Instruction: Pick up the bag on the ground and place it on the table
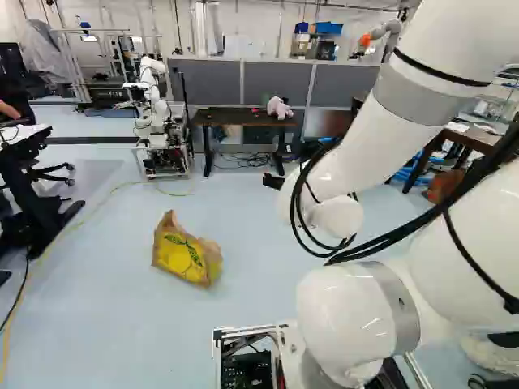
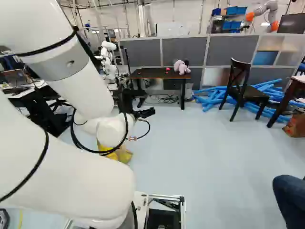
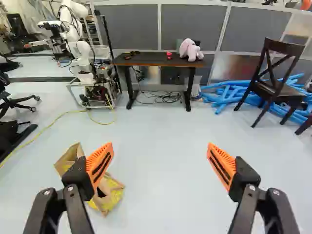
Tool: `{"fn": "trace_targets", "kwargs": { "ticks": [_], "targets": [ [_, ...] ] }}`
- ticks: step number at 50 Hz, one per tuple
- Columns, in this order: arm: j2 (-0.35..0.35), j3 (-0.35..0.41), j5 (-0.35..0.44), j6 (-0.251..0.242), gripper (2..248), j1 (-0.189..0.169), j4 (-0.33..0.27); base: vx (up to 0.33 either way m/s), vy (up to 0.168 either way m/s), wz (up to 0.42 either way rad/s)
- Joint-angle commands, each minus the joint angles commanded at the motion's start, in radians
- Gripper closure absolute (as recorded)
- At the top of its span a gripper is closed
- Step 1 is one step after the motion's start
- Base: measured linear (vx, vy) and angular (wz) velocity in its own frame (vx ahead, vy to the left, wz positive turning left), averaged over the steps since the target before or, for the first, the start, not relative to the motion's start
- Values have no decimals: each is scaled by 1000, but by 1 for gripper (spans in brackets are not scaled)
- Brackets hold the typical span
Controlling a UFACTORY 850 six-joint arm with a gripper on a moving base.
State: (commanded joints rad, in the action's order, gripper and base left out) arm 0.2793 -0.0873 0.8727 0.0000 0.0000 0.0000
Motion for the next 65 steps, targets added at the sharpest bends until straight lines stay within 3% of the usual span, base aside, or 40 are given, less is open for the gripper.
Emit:
{"fn": "trace_targets", "kwargs": {
  "ticks": [65],
  "targets": [
    [0,0,0,0,3,0,0,10,0,0]
  ]
}}
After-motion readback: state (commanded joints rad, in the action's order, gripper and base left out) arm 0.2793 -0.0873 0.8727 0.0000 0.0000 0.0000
